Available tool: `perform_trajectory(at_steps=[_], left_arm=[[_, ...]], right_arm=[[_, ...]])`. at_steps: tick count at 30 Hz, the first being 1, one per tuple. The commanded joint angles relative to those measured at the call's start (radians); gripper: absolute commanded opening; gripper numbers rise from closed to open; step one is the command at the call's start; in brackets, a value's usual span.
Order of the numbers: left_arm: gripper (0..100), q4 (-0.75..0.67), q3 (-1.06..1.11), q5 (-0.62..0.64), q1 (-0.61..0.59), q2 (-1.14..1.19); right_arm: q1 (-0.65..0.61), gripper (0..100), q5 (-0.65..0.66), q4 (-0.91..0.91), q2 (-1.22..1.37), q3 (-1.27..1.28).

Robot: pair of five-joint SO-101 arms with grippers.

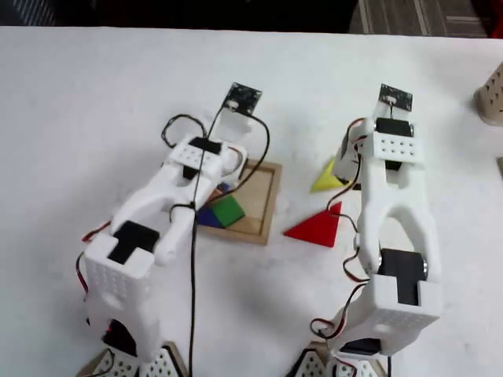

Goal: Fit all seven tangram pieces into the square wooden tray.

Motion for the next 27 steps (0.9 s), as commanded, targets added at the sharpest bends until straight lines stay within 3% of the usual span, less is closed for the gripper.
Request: perform_trajectory(at_steps=[1, 10, 27], left_arm=[[2, 0.021, -0.035, 0.008, 0.001, -0.007], [2, 0.038, -0.034, -0.14, 0.025, -0.007], [2, 0.038, -0.035, -0.143, 0.079, -0.002]], right_arm=[[-0.004, 4.6, -0.009, -0.013, -0.056, -0.044], [-0.004, 4.6, -0.009, -0.013, -0.056, -0.044], [-0.005, 4.6, -0.009, -0.013, -0.056, -0.044]])
